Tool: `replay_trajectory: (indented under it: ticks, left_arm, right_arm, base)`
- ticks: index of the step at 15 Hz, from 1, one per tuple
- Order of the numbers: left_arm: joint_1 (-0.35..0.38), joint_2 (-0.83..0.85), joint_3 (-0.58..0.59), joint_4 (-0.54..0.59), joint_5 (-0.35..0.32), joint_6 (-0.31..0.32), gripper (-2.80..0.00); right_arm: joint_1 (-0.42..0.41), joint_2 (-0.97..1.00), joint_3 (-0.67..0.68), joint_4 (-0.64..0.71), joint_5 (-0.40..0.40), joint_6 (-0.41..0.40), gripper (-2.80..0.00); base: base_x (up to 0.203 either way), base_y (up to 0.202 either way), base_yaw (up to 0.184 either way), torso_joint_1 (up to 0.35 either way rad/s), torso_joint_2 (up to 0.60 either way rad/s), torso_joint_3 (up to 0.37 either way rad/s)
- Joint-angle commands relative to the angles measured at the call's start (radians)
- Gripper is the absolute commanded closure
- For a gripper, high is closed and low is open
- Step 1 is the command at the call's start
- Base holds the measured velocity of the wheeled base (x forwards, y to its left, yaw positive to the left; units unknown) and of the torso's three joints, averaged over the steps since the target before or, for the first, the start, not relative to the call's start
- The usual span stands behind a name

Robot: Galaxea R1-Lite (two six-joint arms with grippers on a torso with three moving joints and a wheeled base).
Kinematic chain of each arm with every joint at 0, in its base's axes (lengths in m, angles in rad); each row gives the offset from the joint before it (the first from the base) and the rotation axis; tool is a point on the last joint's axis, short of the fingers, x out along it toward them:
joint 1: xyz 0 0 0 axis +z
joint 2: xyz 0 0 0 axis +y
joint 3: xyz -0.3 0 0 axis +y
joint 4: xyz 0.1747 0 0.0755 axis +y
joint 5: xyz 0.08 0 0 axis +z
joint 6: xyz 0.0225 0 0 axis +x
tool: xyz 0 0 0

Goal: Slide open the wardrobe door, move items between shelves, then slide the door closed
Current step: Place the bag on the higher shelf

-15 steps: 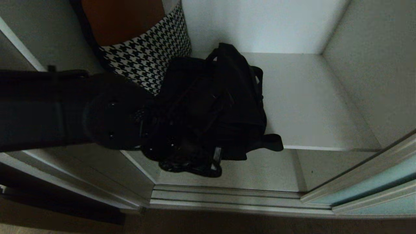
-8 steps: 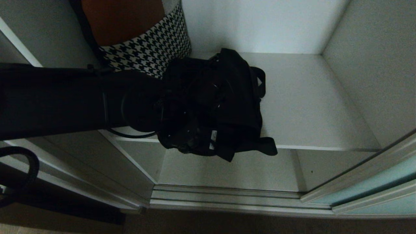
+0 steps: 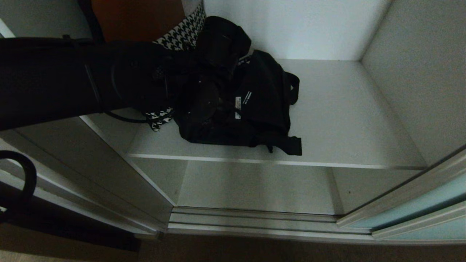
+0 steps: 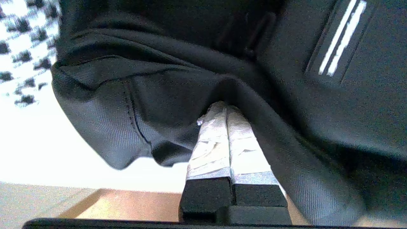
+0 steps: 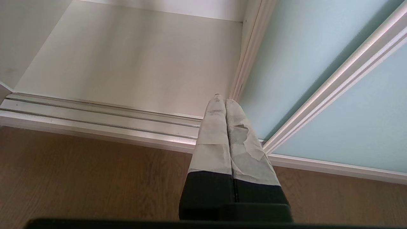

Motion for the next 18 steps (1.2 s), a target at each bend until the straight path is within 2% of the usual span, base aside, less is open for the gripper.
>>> replay_trajectory:
  ticks: [1, 3, 5, 8, 11, 12, 15, 18]
  left_arm:
    - [0.008, 0.008, -0.006, -0.086, 0.002, 0.0, 0.0]
    - [0.023, 0.044, -0.006, -0.184, 0.0, 0.024, 0.0]
    - [0.023, 0.07, 0.019, -0.167, -0.004, 0.031, 0.0]
    - [0.019, 0.081, 0.105, -0.093, -0.011, 0.007, 0.0]
    - [0.021, 0.13, 0.031, -0.115, -0.011, -0.046, 0.0]
    - [0.022, 0.142, -0.01, -0.164, -0.008, -0.048, 0.0]
    - [0.024, 0.164, -0.014, -0.374, 0.017, 0.023, 0.0]
    - [0.032, 0.207, -0.012, -0.466, 0.03, 0.096, 0.0]
  right_arm:
    - [0.0, 0.0, 0.0, 0.0, 0.0, 0.0, 0.0]
    - [0.0, 0.0, 0.001, 0.0, 0.0, 0.0, 0.0]
    - [0.0, 0.0, 0.002, 0.0, 0.0, 0.0, 0.0]
    - [0.0, 0.0, 0.002, 0.0, 0.0, 0.0, 0.0]
    - [0.0, 0.0, 0.002, 0.0, 0.0, 0.0, 0.0]
    - [0.0, 0.0, 0.002, 0.0, 0.0, 0.0, 0.0]
    - [0.0, 0.0, 0.0, 0.0, 0.0, 0.0, 0.0]
    - [0.0, 0.0, 0.001, 0.0, 0.0, 0.0, 0.0]
  base:
    - [0.0, 0.0, 0.0, 0.0, 0.0, 0.0]
    - [0.0, 0.0, 0.0, 0.0, 0.0, 0.0]
    - [0.0, 0.0, 0.0, 0.0, 0.0, 0.0]
    - [0.0, 0.0, 0.0, 0.0, 0.0, 0.0]
    - [0.0, 0.0, 0.0, 0.0, 0.0, 0.0]
    - [0.0, 0.0, 0.0, 0.0, 0.0, 0.0]
    - [0.0, 0.0, 0.0, 0.0, 0.0, 0.0]
    - [0.0, 0.0, 0.0, 0.0, 0.0, 0.0]
